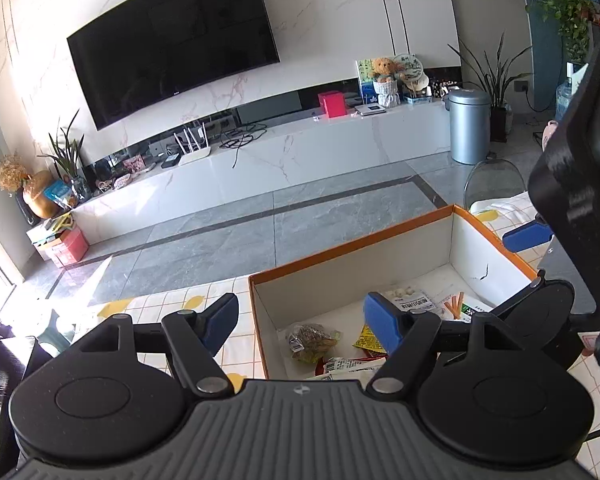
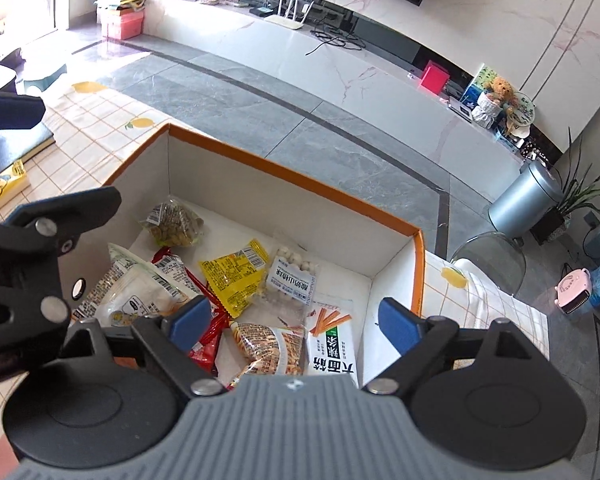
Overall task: Organize snacks
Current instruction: 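Open both tools to drop the bags into the orange box, then move both tools back toward the green sausage and red-topped bag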
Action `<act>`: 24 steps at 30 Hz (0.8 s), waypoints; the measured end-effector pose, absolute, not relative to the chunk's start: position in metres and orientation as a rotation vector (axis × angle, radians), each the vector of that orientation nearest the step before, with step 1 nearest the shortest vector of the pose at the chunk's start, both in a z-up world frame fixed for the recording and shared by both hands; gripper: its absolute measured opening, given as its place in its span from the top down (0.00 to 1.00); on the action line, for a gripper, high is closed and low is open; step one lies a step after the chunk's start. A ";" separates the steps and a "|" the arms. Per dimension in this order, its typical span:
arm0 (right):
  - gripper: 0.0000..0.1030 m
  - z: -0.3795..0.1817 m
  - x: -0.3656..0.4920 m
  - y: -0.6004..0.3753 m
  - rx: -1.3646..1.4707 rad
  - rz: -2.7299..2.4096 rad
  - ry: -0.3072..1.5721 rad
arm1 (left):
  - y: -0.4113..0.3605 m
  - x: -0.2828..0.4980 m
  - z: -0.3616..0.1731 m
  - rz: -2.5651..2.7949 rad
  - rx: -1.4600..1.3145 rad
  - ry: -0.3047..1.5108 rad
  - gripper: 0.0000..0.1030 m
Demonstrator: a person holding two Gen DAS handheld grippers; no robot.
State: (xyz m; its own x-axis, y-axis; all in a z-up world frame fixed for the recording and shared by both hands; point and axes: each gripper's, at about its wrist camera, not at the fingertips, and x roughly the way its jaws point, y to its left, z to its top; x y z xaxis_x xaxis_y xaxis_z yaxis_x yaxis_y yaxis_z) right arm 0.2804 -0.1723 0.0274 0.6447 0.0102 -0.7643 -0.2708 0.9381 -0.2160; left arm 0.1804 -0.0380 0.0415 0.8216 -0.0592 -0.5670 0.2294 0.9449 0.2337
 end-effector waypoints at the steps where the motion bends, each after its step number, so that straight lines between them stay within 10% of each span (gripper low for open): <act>1: 0.15 0.030 0.274 -0.174 -0.308 0.159 0.845 | -0.038 0.177 0.044 -0.158 0.295 0.582 0.18; 24: 0.15 0.000 0.085 -0.222 -0.029 0.030 0.626 | -0.033 0.076 0.004 -0.288 0.105 0.652 0.17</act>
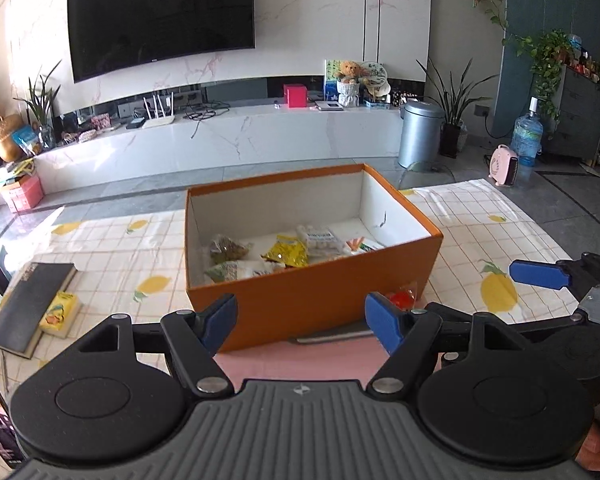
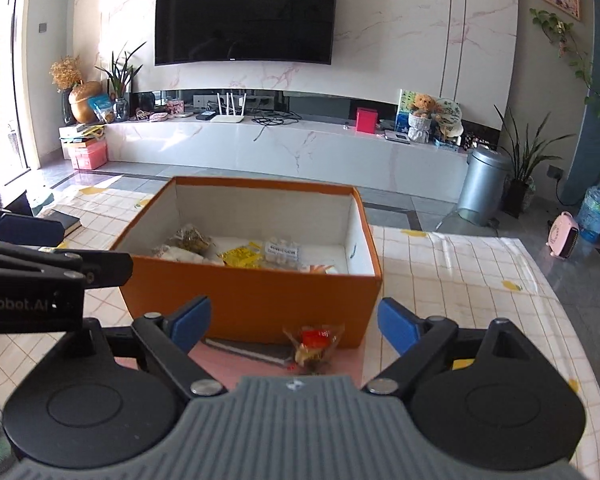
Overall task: Organize snacks
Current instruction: 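Move both tools back toward the green sausage and red-topped bag, then grasp the red-topped clear bag with the left tool while the right tool grasps the green sausage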
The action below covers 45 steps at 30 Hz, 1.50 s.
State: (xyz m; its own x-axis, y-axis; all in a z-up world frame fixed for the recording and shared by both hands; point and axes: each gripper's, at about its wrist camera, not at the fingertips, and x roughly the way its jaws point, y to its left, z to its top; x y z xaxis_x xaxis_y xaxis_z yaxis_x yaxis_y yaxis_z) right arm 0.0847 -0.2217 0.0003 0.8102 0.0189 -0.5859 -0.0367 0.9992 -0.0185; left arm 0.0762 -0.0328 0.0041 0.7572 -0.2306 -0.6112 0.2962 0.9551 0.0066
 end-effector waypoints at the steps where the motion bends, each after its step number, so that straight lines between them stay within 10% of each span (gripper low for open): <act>1: 0.16 -0.008 0.082 -0.223 -0.027 0.011 0.650 | -0.033 0.076 -0.002 -0.295 0.104 0.665 0.17; 21: 0.40 -0.083 0.113 -0.242 0.126 -0.065 0.905 | -0.022 0.104 -0.076 -0.288 -0.060 0.853 0.52; 38: 0.80 -0.117 0.160 -0.252 0.203 -0.082 1.044 | -0.034 0.129 -0.099 -0.393 -0.079 0.898 0.51; 45: 0.81 -0.114 0.165 -0.269 0.216 -0.071 1.123 | -0.059 0.131 -0.100 -0.482 -0.021 0.866 0.48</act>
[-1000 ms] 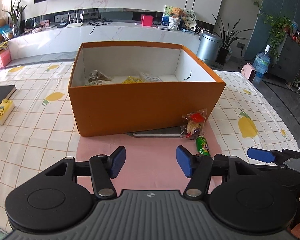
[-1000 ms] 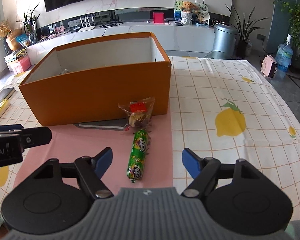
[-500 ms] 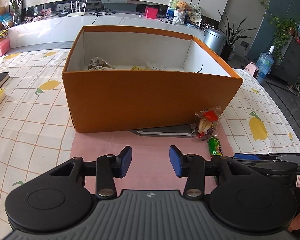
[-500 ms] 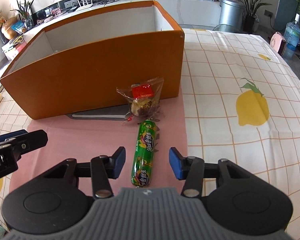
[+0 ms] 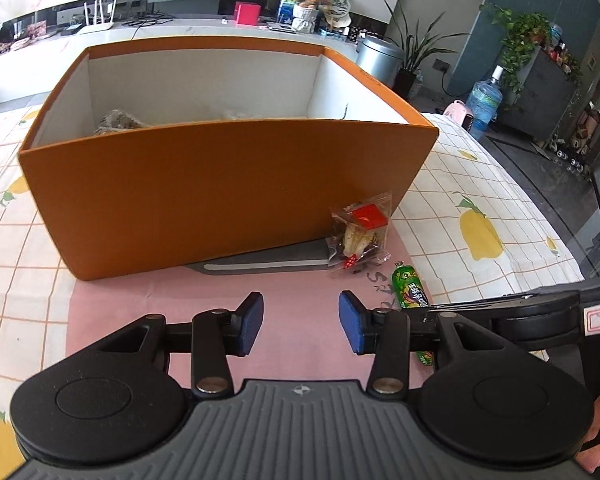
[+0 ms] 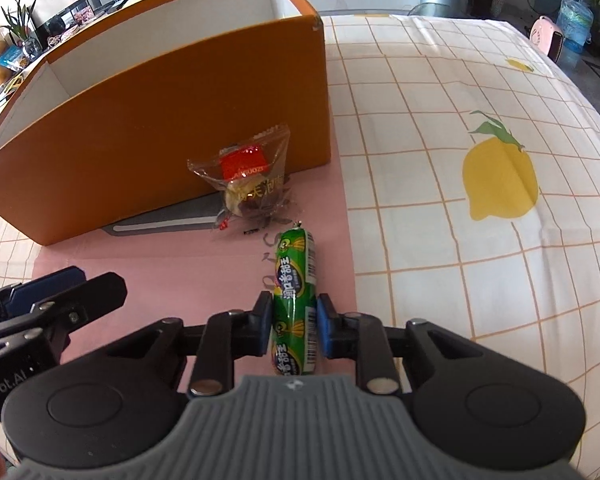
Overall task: Organize snacks
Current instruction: 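Grasp the red-topped clear bag with the left tool while the right tool grasps the green sausage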
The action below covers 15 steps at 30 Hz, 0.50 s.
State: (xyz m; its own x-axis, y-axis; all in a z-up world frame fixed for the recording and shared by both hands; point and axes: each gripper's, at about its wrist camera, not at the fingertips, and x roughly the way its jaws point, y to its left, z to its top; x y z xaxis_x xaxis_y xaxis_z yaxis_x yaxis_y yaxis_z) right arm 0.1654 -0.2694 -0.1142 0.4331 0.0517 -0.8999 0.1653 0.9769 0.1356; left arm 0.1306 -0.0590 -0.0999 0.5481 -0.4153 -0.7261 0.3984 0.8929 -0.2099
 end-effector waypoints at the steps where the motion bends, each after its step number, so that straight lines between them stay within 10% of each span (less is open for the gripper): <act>1: 0.81 -0.113 0.170 -0.273 0.183 -0.069 1.131 | -0.063 0.132 -0.100 -0.489 -0.020 0.861 0.46; 15: 0.81 -0.116 0.193 -0.308 0.066 -0.054 1.135 | -0.114 0.168 -0.113 -0.532 -0.022 0.837 0.30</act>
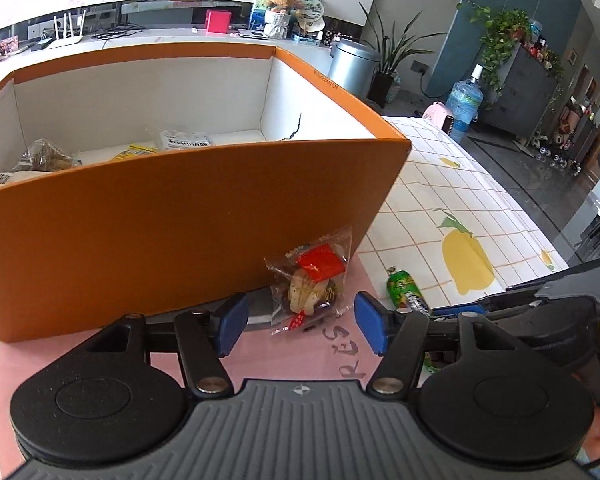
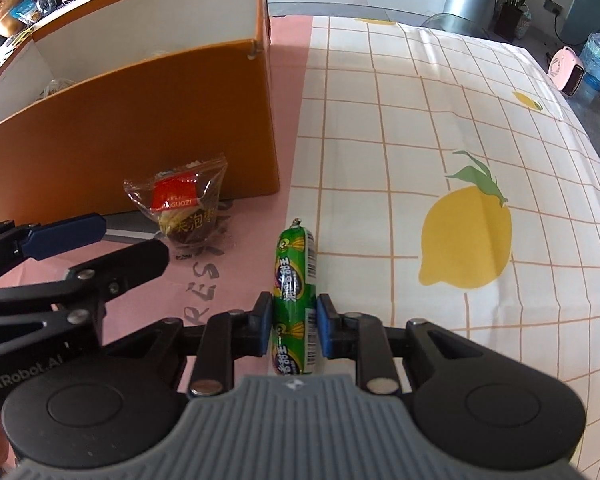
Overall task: Organize snacks
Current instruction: 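Grasp the red-topped clear bag with the left tool while the right tool grasps the green sausage, then lift both snacks and carry them over the orange box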
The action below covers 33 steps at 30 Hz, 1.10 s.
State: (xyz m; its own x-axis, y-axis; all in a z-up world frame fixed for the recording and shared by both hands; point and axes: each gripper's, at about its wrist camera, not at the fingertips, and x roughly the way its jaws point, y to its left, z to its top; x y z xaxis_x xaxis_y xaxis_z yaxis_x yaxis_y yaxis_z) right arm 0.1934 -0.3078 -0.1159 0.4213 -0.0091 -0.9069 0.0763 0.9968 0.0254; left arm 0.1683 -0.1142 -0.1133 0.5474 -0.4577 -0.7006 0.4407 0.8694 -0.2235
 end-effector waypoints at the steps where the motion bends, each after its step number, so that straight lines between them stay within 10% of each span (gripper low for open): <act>1: 0.81 -0.115 0.194 -0.306 0.050 -0.064 1.130 | -0.115 0.170 -0.114 -0.527 -0.028 0.839 0.30; 11: 0.80 -0.121 0.196 -0.308 0.052 -0.077 1.138 | -0.130 0.181 -0.119 -0.519 -0.031 0.854 0.30; 24: 0.80 -0.125 0.199 -0.311 0.085 -0.083 1.132 | -0.136 0.184 -0.126 -0.501 -0.036 0.873 0.61; 33: 0.81 -0.122 0.194 -0.307 0.112 -0.047 1.132 | -0.122 0.172 -0.117 -0.458 -0.041 0.877 0.63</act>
State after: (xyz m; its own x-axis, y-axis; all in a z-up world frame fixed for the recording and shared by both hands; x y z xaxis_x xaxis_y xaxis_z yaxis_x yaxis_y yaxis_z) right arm 0.1935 -0.3068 -0.1221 0.4248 0.0193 -0.9051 0.0942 0.9934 0.0654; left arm 0.1721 -0.1225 -0.1171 0.5493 -0.4033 -0.7319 0.3702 0.9026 -0.2195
